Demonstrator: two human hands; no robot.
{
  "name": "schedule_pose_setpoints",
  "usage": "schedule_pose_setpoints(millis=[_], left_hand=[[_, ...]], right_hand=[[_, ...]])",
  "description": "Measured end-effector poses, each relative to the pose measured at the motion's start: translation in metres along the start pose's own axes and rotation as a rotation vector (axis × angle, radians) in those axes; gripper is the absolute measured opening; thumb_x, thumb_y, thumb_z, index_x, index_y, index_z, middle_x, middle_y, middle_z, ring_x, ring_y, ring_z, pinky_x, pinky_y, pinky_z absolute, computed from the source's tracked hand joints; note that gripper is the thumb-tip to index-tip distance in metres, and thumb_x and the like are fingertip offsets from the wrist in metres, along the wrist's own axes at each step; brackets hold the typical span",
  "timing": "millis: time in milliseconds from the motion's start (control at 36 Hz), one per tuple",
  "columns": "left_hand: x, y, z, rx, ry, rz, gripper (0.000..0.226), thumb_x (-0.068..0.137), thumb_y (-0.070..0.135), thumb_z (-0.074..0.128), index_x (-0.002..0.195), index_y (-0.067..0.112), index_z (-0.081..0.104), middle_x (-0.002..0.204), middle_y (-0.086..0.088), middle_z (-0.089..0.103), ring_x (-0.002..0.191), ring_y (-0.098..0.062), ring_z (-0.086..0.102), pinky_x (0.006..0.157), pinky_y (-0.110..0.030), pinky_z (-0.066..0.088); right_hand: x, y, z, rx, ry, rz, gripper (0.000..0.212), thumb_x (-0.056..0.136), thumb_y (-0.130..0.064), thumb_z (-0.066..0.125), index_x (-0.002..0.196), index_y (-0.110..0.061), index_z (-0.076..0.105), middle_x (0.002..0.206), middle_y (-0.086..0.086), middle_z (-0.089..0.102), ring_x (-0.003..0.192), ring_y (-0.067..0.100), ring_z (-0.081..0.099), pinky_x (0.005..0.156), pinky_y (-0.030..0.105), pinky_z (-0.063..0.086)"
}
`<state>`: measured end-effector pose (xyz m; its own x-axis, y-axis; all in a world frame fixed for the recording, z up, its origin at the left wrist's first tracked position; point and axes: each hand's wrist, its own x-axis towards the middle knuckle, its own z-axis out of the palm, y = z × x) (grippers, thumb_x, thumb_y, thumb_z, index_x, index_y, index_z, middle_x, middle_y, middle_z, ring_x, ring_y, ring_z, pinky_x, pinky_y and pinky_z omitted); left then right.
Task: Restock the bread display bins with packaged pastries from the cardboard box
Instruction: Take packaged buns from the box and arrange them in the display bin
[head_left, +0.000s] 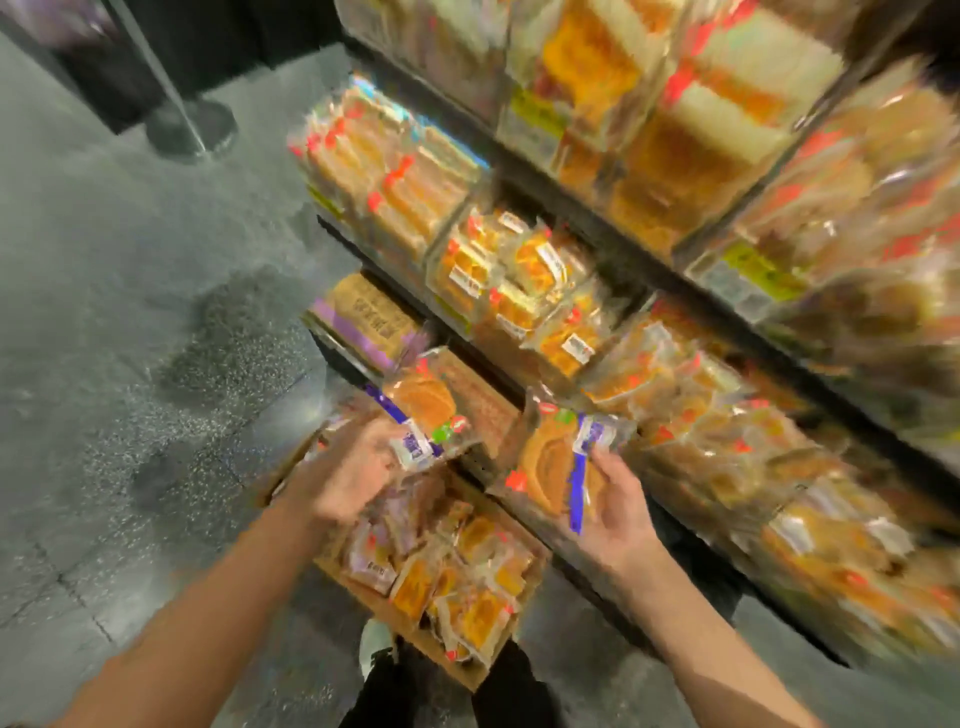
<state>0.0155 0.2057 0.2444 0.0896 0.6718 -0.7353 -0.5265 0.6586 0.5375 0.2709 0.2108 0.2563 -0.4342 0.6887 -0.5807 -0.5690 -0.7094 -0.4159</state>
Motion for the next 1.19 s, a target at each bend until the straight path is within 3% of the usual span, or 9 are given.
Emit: schedule_pose_setpoints(millis=[83, 167, 306, 528, 639, 694, 833, 944, 1194], left_hand=[[-0.018, 0.031, 0.037, -0.050, -0.064, 0.005, 0.054, 0.051, 0.029, 0.087, 0.093, 0.005, 0.062, 0.090, -0.012, 0.069, 0.079, -0.023, 0.068, 0.073, -0.038, 0.056], [-0.036, 0.058, 0.087, -0.162, -0.159, -0.058, 0.028, 0.064, 0.020, 0.087, 0.066, 0.017, 0.059, 0.069, 0.011, 0.065, 0.061, 0.009, 0.062, 0.074, -0.018, 0.051], [-0.055, 0.084, 0.173, -0.152, -0.143, 0.153, 0.016, 0.095, 0.009, 0.044, 0.085, 0.007, 0.057, 0.081, -0.014, 0.068, 0.080, -0.026, 0.066, 0.076, -0.038, 0.054], [-0.065, 0.082, 0.298, -0.054, -0.318, 0.217, 0.028, 0.096, 0.006, 0.047, 0.080, 0.011, 0.069, 0.067, 0.000, 0.072, 0.063, -0.009, 0.069, 0.056, -0.017, 0.054], [-0.064, 0.067, 0.355, -0.016, -0.401, 0.252, 0.030, 0.093, -0.001, 0.051, 0.077, 0.014, 0.071, 0.070, 0.001, 0.072, 0.074, -0.011, 0.068, 0.072, -0.020, 0.053], [-0.060, 0.058, 0.382, 0.008, -0.429, 0.254, 0.028, 0.091, -0.005, 0.052, 0.078, 0.013, 0.070, 0.068, 0.001, 0.072, 0.071, -0.011, 0.069, 0.070, -0.021, 0.054], [-0.050, 0.032, 0.445, 0.052, -0.471, 0.213, 0.017, 0.085, -0.008, 0.058, 0.095, 0.006, 0.060, 0.080, -0.004, 0.072, 0.088, -0.017, 0.063, 0.088, -0.027, 0.048], [-0.036, 0.014, 0.475, 0.067, -0.511, 0.157, 0.058, 0.075, -0.004, 0.068, 0.130, 0.003, 0.048, 0.124, -0.015, 0.061, 0.116, -0.022, 0.057, 0.100, -0.032, 0.042], [0.001, -0.003, 0.495, 0.039, -0.446, 0.182, 0.091, 0.058, 0.000, 0.071, 0.142, 0.010, 0.039, 0.131, -0.016, 0.056, 0.125, -0.028, 0.052, 0.109, -0.040, 0.038]], right_hand=[[-0.033, -0.035, 0.019, -0.019, 0.050, -0.122, 0.063, 0.034, -0.023, 0.095, 0.091, -0.005, 0.074, 0.087, 0.013, 0.072, 0.076, 0.026, 0.071, 0.067, 0.039, 0.059], [-0.063, -0.069, 0.035, -0.035, 0.092, -0.207, 0.061, 0.031, -0.028, 0.094, 0.086, -0.008, 0.076, 0.086, 0.010, 0.073, 0.073, 0.023, 0.071, 0.067, 0.032, 0.059], [-0.112, -0.125, 0.052, -0.069, 0.204, -0.364, 0.025, 0.071, -0.033, 0.065, 0.076, -0.013, 0.079, 0.082, 0.008, 0.074, 0.070, 0.021, 0.070, 0.071, 0.032, 0.057], [-0.175, -0.206, 0.042, -0.080, 0.379, -0.554, 0.050, 0.080, -0.041, 0.061, 0.116, -0.007, 0.066, 0.110, 0.014, 0.070, 0.102, 0.028, 0.065, 0.082, 0.036, 0.052], [-0.206, -0.233, 0.025, 0.015, 0.387, -0.697, 0.025, 0.082, -0.028, 0.060, 0.063, -0.013, 0.065, 0.058, 0.002, 0.061, 0.050, 0.013, 0.057, 0.067, 0.032, 0.038], [-0.217, -0.246, 0.013, 0.069, 0.379, -0.760, 0.029, 0.083, -0.023, 0.060, 0.055, -0.015, 0.066, 0.054, -0.001, 0.060, 0.045, 0.010, 0.055, 0.073, 0.035, 0.041], [-0.246, -0.276, -0.022, 0.229, 0.516, -0.866, 0.015, 0.092, -0.014, 0.057, 0.102, -0.003, 0.063, 0.082, 0.009, 0.071, 0.079, 0.019, 0.064, 0.064, 0.027, 0.058], [-0.258, -0.304, -0.056, 0.402, 0.668, -0.924, 0.041, 0.090, -0.009, 0.063, 0.129, -0.001, 0.051, 0.114, 0.018, 0.066, 0.079, 0.022, 0.065, 0.043, 0.023, 0.051], [-0.246, -0.362, -0.106, 0.296, 0.905, -0.794, 0.039, 0.087, -0.007, 0.068, 0.122, 0.004, 0.053, 0.116, 0.015, 0.065, 0.096, 0.024, 0.067, 0.071, 0.028, 0.048]])
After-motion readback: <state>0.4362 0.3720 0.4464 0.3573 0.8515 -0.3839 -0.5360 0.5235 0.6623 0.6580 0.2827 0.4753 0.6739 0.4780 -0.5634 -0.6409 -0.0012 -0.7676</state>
